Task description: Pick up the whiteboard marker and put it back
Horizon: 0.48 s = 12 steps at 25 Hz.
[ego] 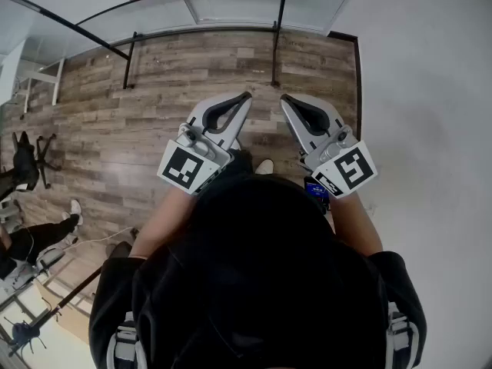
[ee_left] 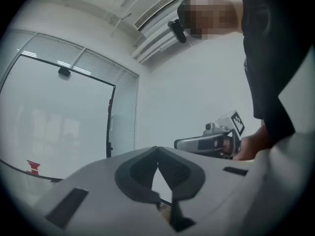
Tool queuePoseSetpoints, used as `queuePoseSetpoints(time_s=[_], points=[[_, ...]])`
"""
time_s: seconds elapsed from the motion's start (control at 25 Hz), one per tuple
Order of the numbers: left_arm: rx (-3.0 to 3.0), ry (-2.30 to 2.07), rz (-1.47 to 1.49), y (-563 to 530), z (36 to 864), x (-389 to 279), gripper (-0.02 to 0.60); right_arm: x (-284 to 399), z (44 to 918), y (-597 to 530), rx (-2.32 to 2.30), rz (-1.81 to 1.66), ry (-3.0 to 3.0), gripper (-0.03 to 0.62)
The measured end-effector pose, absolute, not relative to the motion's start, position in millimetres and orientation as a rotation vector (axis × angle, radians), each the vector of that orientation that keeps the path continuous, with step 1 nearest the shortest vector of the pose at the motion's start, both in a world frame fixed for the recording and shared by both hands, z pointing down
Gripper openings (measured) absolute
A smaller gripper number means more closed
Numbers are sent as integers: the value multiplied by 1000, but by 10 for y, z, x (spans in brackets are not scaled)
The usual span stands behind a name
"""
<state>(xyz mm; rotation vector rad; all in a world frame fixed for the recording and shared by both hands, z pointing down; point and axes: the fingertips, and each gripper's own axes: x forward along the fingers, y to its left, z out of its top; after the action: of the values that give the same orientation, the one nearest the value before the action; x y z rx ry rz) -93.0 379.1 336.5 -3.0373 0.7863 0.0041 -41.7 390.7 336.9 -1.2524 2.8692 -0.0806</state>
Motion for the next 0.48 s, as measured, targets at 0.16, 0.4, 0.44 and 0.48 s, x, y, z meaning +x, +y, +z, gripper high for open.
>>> queuePoseSetpoints(time_s=[0.16, 0.4, 0.44, 0.48], points=[[-3045, 787, 29, 3882, 3394, -913, 3, -393, 3437, 3982, -1245, -98, 2875, -6], [-3044, 806, 1, 3974, 3344, -931, 5, -388, 3385, 4076, -1254, -100, 2867, -6], [-3043, 805, 1, 3991, 3343, -929, 3, -377, 3385, 4089, -1257, -104, 2861, -6], [-3038, 804, -1, 4002, 3339, -925, 3, -368, 3383, 4098, -1259, -108, 2855, -6]])
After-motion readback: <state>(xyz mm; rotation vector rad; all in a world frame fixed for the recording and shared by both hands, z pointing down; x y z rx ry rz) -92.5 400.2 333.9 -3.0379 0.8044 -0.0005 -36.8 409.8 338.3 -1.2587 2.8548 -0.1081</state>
